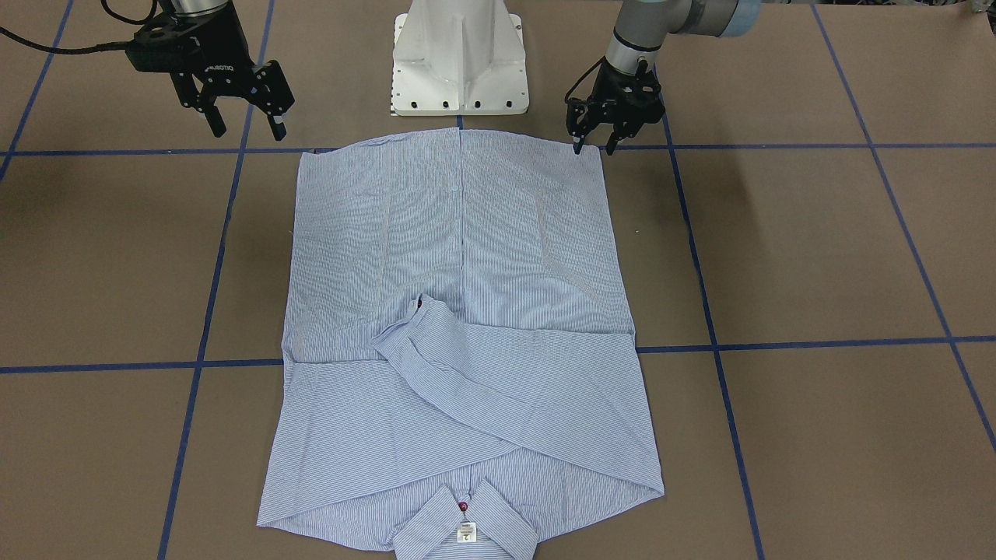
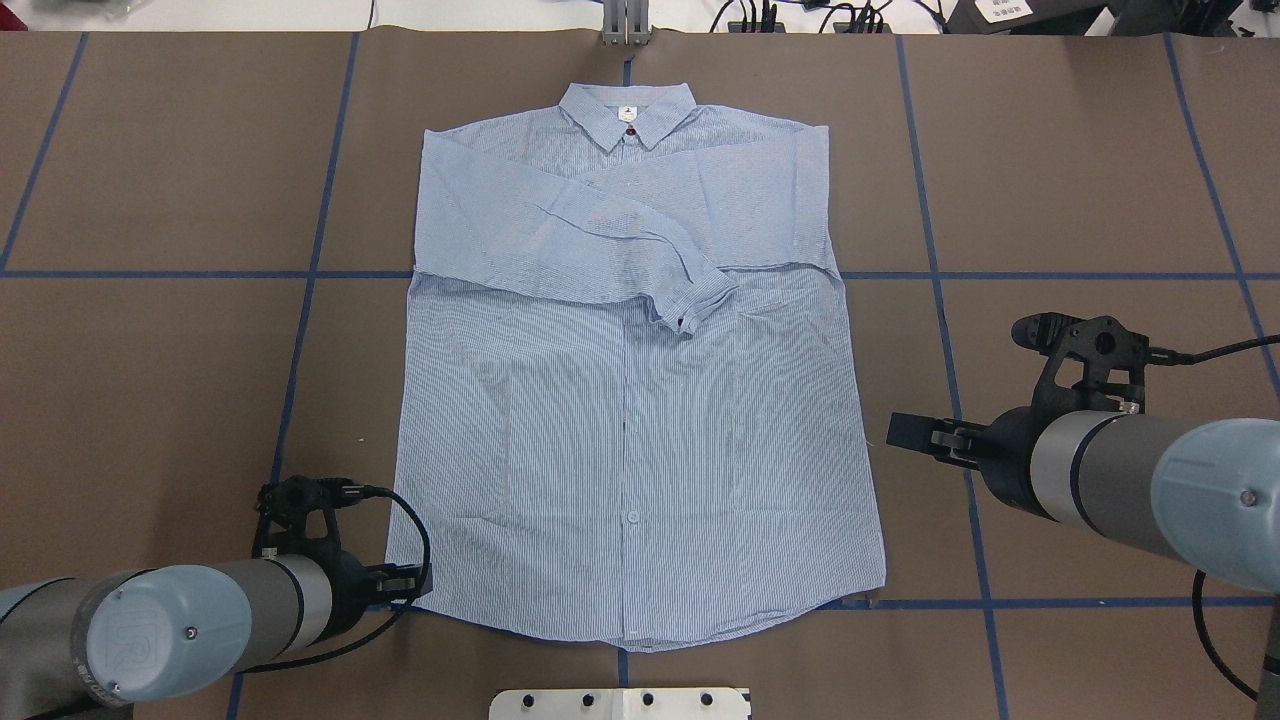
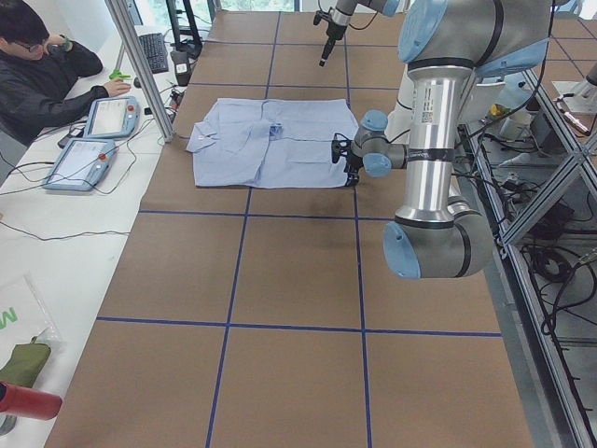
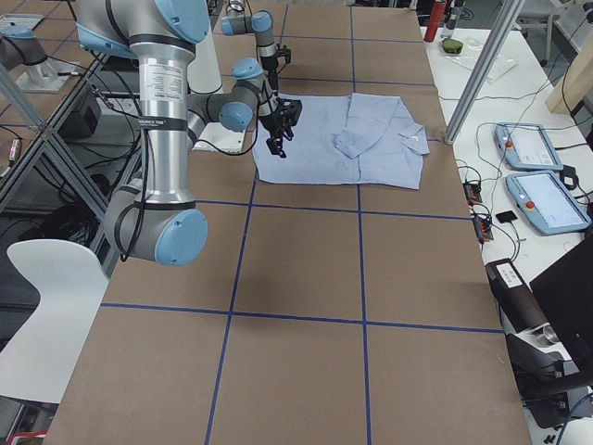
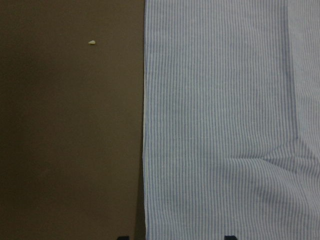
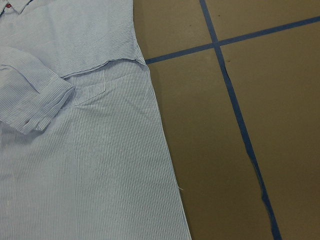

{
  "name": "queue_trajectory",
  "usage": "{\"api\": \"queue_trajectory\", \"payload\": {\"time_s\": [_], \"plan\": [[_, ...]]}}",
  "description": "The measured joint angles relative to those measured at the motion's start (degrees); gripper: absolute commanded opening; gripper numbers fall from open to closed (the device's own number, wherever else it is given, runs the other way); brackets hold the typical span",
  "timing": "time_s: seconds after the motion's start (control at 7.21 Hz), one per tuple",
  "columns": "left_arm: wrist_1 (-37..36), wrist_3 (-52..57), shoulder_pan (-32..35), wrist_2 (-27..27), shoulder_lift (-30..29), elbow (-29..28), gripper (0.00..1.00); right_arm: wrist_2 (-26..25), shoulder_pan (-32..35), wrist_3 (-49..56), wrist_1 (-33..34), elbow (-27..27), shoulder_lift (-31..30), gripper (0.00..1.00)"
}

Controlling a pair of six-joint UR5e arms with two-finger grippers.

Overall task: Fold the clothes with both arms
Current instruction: 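Align both grippers at the hem corners and grasp the hem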

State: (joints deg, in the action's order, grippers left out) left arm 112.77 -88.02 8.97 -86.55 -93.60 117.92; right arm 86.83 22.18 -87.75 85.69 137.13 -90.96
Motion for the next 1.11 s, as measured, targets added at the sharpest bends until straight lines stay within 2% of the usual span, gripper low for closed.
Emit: {"api": "queue_trajectory", "payload": {"time_s": [0.69, 0.83, 0.97, 1.11], "plan": [[0.1, -0.8, -0.4, 0.4, -0.1, -0.9, 0.6, 0.0, -0.3, 0.0, 0.0, 0.0, 0.0, 1.0], [0.1, -0.8, -0.4, 0.5, -0.1, -1.2, 0.56, 0.0, -0.3, 0.0, 0.0, 0.0, 0.0, 1.0], [0.1, -0.9, -0.6, 0.6, -0.3, -1.4, 0.42, 0.0, -0.3, 0.0, 0.0, 0.0, 0.0, 1.0], [0.2, -0.9, -0.7, 0.6, -0.4, -1.6, 0.17, 0.0, -0.4, 0.0, 0.0, 0.0, 0.0, 1.0]]}}
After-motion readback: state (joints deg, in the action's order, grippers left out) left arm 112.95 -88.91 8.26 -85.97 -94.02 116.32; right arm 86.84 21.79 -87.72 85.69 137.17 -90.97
